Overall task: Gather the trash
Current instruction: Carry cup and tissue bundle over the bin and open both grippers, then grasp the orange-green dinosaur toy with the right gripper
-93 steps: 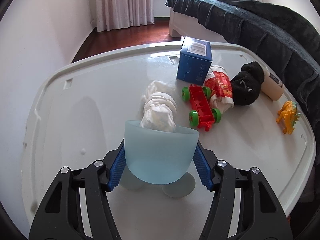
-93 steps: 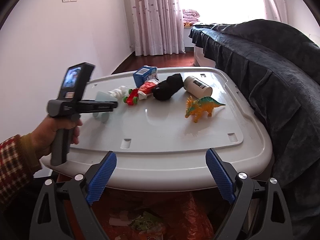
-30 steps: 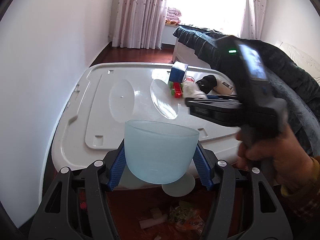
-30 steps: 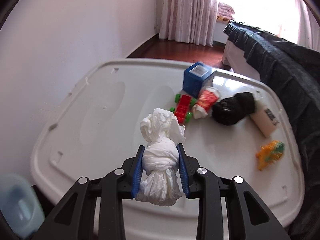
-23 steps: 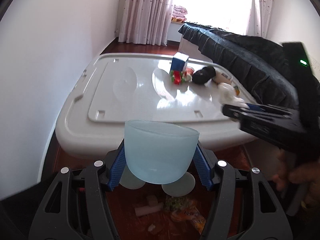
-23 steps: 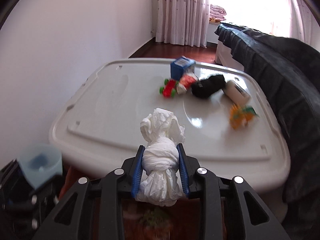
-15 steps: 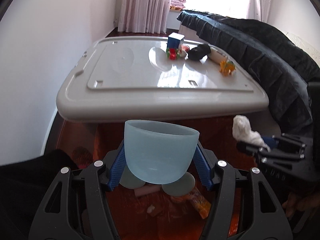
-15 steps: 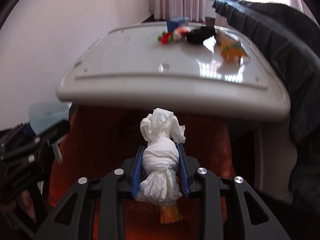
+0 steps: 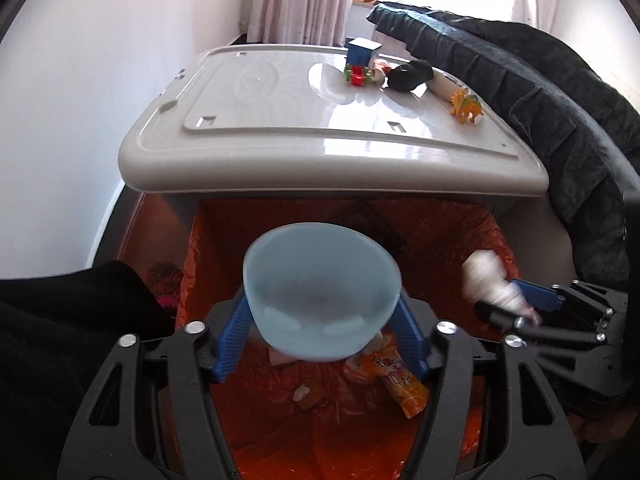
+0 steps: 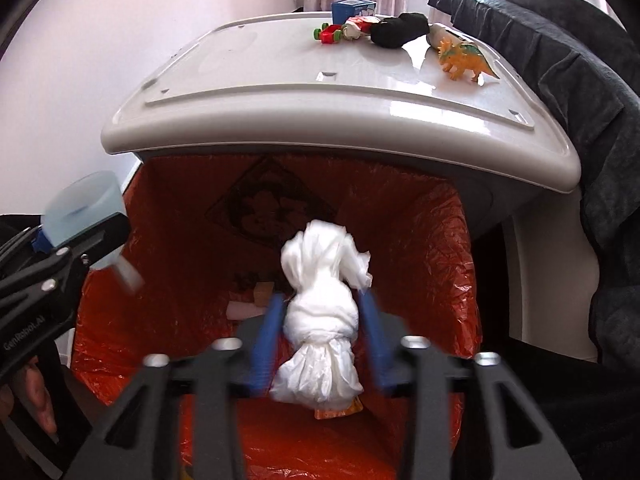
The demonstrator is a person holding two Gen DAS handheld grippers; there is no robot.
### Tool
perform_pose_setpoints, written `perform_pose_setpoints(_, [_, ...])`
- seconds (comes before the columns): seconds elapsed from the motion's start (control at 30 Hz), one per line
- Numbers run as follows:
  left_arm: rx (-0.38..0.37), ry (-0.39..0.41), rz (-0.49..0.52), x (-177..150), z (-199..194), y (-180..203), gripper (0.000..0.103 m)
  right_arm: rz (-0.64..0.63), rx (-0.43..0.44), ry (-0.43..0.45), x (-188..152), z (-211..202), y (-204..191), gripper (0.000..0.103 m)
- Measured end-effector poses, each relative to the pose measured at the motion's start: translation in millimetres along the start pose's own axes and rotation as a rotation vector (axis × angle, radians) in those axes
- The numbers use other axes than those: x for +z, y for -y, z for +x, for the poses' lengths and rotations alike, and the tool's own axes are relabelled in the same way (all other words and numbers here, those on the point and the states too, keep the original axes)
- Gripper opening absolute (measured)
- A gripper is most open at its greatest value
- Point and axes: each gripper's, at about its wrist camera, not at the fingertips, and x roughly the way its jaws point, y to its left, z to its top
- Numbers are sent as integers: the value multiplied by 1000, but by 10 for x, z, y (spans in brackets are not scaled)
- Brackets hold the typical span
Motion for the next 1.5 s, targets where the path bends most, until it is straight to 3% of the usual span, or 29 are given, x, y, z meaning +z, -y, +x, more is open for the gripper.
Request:
perform_pose_setpoints(0.03, [15,3,-3,5,-8,0,75,9,-5,9,1,-19,4,71])
perform_pose_setpoints(0.1, [60,16,-1,22,-30,5,86,16,-9,28,17,-65,17,74])
perform_pose_setpoints(0.2, [88,26,7,43,-53,14,88,31,-20,53,65,-114,67,83])
perform_pose_setpoints(0.57, [54,76,17,224,-115,71,88,93,-49,123,389,-218,350,86])
perform_pose_setpoints(0.73, [54,124,52,403,-130,173,89,139,-88,193,831,-285,626,89])
perform_pose_setpoints(0.93, [31,170,53,753,-52,296,89,208,-182,275,1607,-138,1018,89])
perform_pose_setpoints(1.2, [8,202,56,970,80,314,89,301,-252,222,2378,487,1265,89])
perform_pose_setpoints(1.5, [-11,157,28,942,253,179,89,319,-362,123,2727,1033,1307,89])
